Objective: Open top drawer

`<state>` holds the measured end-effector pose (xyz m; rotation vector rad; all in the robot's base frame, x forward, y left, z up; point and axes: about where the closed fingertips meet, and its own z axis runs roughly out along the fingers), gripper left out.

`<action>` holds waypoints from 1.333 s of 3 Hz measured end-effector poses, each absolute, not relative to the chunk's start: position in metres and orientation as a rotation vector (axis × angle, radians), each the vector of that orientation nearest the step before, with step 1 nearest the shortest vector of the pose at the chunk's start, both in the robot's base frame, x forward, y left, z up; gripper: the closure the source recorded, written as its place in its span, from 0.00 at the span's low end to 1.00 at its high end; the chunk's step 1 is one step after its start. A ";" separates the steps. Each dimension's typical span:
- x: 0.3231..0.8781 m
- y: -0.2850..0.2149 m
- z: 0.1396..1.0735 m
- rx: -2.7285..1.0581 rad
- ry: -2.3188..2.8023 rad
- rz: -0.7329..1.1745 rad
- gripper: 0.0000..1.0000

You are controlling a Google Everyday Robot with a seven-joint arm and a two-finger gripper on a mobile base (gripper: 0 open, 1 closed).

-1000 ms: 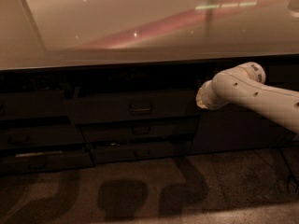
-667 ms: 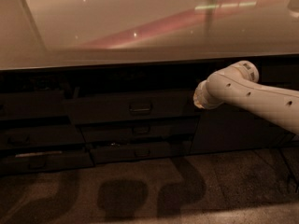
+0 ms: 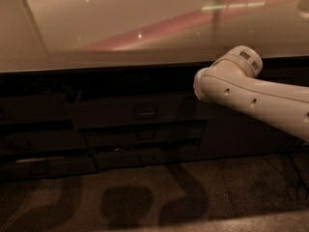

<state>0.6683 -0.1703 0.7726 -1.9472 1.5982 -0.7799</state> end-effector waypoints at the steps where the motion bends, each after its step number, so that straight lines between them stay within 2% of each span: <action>1: 0.668 -0.170 0.773 -1.947 1.598 -0.780 1.00; 2: 0.669 -0.171 0.772 -1.939 1.590 -0.725 1.00; 4: 0.673 -0.185 0.775 -1.810 1.541 -0.471 1.00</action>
Offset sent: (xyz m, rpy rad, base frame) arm 0.0010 -0.0070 -0.0003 0.2032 0.0650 0.0890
